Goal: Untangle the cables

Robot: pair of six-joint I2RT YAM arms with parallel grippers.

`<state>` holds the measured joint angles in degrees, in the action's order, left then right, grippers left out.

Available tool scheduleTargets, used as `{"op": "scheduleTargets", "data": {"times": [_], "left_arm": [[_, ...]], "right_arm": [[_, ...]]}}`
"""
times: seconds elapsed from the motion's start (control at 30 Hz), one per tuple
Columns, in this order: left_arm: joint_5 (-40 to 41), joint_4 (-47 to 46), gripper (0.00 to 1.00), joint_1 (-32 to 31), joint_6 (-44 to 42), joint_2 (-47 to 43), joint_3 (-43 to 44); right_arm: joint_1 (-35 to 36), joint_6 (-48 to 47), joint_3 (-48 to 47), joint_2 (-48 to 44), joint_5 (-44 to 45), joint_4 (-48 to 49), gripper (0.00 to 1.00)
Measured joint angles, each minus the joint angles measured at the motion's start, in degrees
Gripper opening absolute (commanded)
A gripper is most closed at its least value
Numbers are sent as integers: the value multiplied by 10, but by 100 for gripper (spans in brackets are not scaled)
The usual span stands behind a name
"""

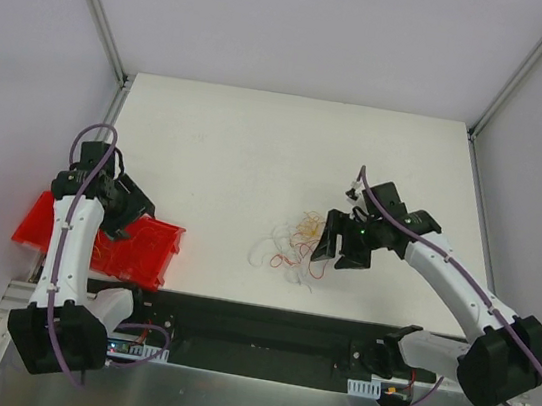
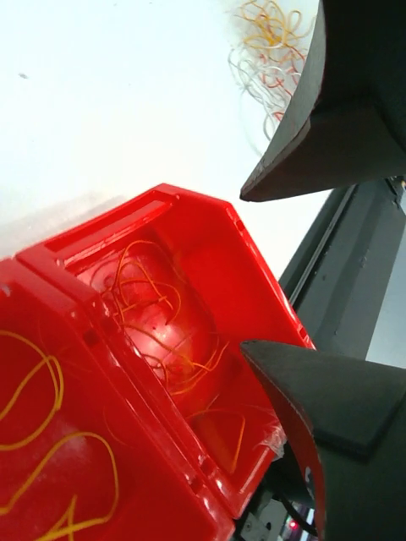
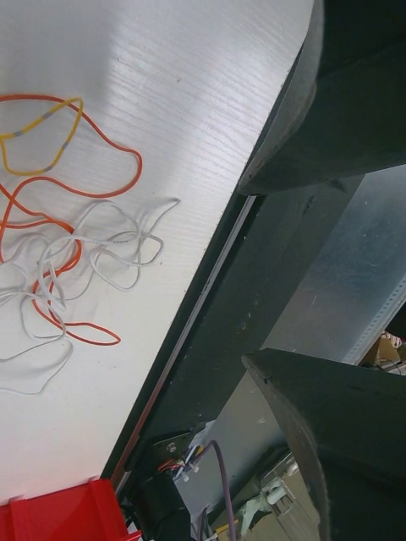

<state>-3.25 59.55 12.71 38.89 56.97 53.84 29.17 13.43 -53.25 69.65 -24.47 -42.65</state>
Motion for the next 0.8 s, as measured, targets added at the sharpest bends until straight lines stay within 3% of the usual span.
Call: {"op": "scheduleTargets", "data": {"times": [0.3, 0.43, 0.63, 0.8], "left_arm": [[-54, -10, 61, -3, -25, 13, 3], [-104, -30, 63, -36, -26, 28, 3], [-184, -135, 61, -232, -16, 110, 12], [-205, -205, 58, -379, -20, 235, 80]], "right_arm": [[-12, 3, 31, -36, 0, 13, 76], [-12, 12, 52, -45, 0, 27, 76], [-15, 25, 64, -55, 4, 34, 77], [-16, 30, 93, -106, 12, 37, 77]]}}
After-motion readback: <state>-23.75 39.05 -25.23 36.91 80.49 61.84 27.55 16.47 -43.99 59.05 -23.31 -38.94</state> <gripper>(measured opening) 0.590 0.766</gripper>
